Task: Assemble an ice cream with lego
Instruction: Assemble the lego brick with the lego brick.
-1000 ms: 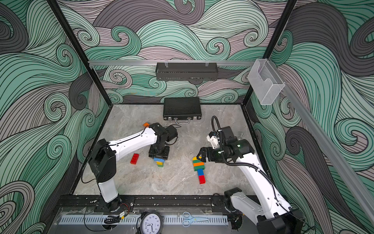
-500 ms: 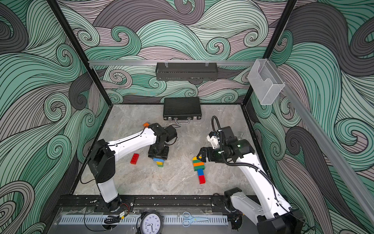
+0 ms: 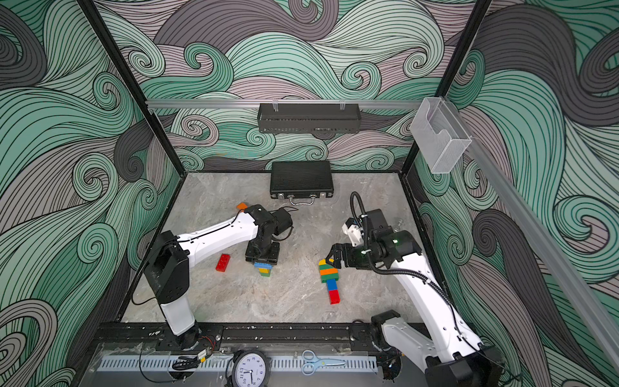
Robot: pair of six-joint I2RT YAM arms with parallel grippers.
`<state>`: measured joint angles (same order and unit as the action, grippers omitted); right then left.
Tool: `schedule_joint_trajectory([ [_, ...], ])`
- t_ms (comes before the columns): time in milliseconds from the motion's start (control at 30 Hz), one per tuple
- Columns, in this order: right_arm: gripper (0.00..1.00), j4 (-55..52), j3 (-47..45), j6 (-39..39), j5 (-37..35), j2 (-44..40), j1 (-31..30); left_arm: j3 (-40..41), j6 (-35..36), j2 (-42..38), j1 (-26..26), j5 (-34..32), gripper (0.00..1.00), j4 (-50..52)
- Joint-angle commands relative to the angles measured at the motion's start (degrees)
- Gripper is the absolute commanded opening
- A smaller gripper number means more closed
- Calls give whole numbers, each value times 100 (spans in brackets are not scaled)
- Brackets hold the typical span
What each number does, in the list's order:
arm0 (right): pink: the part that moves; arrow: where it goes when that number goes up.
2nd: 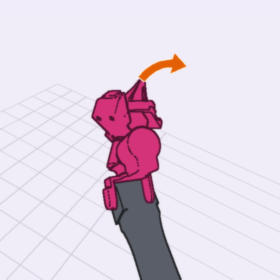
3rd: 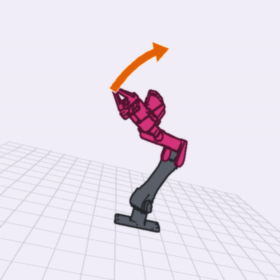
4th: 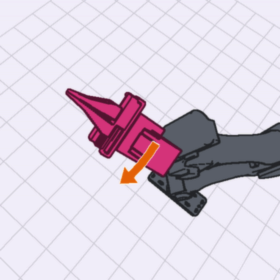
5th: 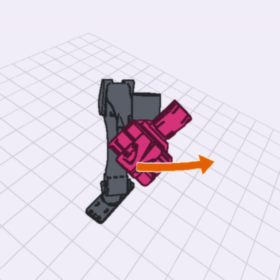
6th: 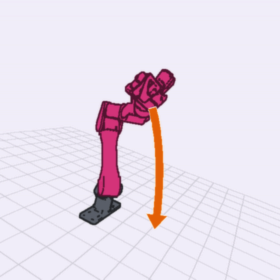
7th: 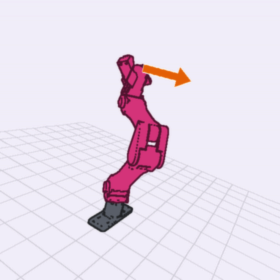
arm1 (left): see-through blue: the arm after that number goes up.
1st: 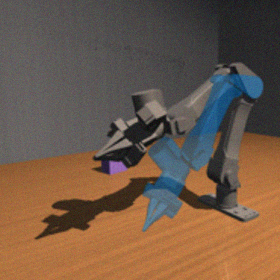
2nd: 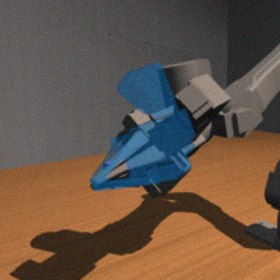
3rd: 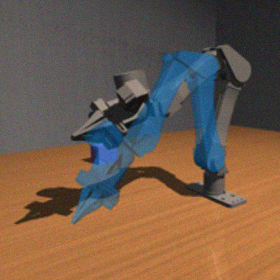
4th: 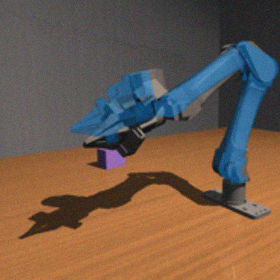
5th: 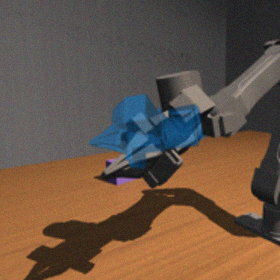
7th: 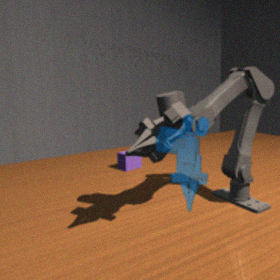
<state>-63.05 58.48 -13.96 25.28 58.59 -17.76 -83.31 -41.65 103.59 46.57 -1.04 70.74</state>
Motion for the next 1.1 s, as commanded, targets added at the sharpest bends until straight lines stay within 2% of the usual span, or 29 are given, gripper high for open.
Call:
schedule_joint_trajectory([
  [0,99,-116,54,16,-84,-54,26,156,-42,-59,-42,108,7,56],
  [267,99,-130,80,-2,-109,-100,27,299,89,-84,-43,232,7,-126],
  [433,99,-148,62,-1,-120,-101,27,64,323,104,-42,-219,5,381],
  [667,99,-140,109,-11,-111,-58,31,-274,257,17,-42,-300,5,498],
  [867,99,-156,180,7,-101,-40,27,288,-10,-46,-38,-77,5,194],
  [1067,99,-155,219,8,-84,12,26,469,-151,-24,-37,-17,4,-5],
])
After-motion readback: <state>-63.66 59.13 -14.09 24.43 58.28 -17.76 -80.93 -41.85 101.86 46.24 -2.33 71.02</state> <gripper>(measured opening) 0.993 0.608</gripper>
